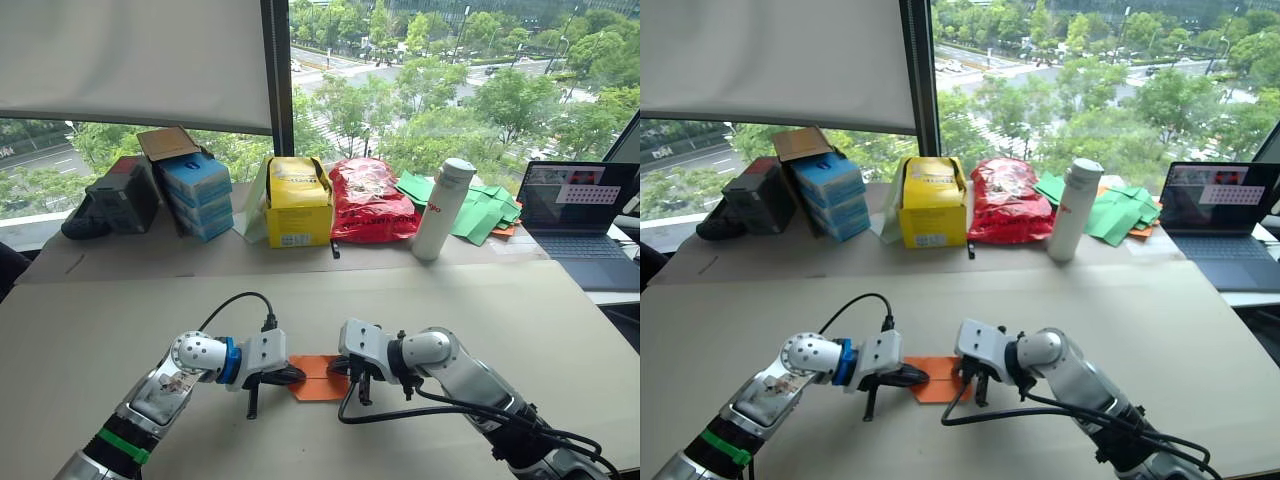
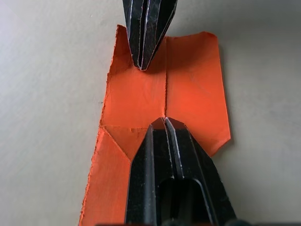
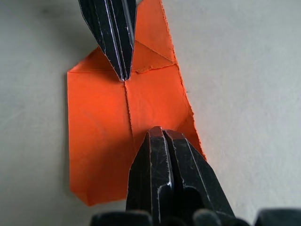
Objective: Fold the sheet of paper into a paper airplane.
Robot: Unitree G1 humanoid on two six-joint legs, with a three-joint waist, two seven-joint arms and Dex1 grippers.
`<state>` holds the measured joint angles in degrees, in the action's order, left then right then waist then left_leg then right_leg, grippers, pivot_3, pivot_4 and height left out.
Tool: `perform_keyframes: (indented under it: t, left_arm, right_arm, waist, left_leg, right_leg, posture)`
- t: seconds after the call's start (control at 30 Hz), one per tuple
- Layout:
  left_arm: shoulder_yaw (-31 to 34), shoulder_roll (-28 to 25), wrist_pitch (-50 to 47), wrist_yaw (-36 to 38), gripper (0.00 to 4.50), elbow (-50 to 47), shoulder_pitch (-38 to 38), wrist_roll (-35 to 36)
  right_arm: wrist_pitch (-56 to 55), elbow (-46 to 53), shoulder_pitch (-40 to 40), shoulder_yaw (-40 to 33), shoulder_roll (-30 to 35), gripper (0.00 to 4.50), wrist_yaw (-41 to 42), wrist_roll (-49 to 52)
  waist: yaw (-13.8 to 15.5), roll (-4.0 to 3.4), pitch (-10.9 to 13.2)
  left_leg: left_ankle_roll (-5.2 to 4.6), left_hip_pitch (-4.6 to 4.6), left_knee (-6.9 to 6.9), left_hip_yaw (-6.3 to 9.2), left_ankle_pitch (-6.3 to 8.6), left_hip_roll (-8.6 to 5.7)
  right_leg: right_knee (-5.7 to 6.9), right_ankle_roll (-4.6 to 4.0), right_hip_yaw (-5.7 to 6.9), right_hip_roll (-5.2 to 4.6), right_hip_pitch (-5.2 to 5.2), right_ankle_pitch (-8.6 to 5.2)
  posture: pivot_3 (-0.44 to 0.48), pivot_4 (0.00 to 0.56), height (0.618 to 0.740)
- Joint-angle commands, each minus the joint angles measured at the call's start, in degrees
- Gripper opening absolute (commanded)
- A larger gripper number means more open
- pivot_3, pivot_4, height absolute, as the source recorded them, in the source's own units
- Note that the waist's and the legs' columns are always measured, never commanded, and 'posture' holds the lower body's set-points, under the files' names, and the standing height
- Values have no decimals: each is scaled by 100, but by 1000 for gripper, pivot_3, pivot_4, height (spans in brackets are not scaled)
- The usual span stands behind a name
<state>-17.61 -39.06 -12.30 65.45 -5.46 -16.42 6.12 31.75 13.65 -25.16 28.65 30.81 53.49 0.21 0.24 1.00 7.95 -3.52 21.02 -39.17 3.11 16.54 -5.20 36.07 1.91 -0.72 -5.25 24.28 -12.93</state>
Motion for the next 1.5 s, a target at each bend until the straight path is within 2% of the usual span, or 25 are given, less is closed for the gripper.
perform_keyframes:
  t: [0.03,0.47,0.8,1.03,1.17,1.23,1.33,1.5]
  left_arm:
    - [85,-286,-98,-18,0,175,302,-127]
    - [500,-661,56,-70,0,182,923,-2]
    - [743,-699,69,-201,0,98,991,119]
    - [1312,-703,-633,-298,0,-630,1032,806]
    - [1787,-773,-1212,-327,0,-1167,1079,1385]
    - [1986,-778,-1419,-347,0,-1362,1100,1634]
    - [2075,-806,-1615,-355,0,-1519,1119,1806]
    - [2093,-796,-1807,-415,0,-1613,1067,1986]
  right_arm:
    - [189,-60,122,173,85,60,83,-88]
    - [165,-89,104,177,96,60,90,-97]
    - [150,-85,61,183,61,60,78,-97]
    - [152,251,11,-178,-167,60,-35,224]
    - [346,638,-96,-513,-186,60,-22,537]
    - [496,728,-185,-638,-152,60,-41,601]
    - [756,802,-386,-974,-231,868,30,996]
    - [869,538,-686,-1096,-211,2638,138,1264]
  waist:
    - [-22,0,0]
    - [-99,-3,-2]
    - [-100,-4,-3]
    - [-102,-3,3]
    - [-94,-1,7]
    - [-91,-1,7]
    - [-91,-1,8]
    - [-95,-1,8]
  left_leg:
    - [0,-1,2,0,0,0]
    - [4,-51,33,-1,-2,3]
    - [4,-53,35,-1,-2,3]
    - [6,-44,34,-1,-2,3]
    - [15,17,26,-1,-9,1]
    - [50,30,27,-1,-29,1]
    - [51,46,27,0,-29,0]
    - [51,55,29,-1,-30,0]
  right_leg:
    - [0,0,-1,0,0,0]
    - [0,-12,-4,0,-16,-7]
    - [1,-12,-4,0,-16,-7]
    - [2,-13,-4,2,-4,-7]
    - [11,-15,-3,3,36,-5]
    - [12,-16,-3,1,51,-4]
    - [10,-16,-4,0,64,-4]
    - [11,-18,-5,1,74,-3]
  posture:
    - [0,150,740]
    - [0,150,740]
    - [0,150,740]
    - [0,150,740]
    - [0,150,740]
    - [0,150,740]
    - [0,150,740]
    - [0,150,740]
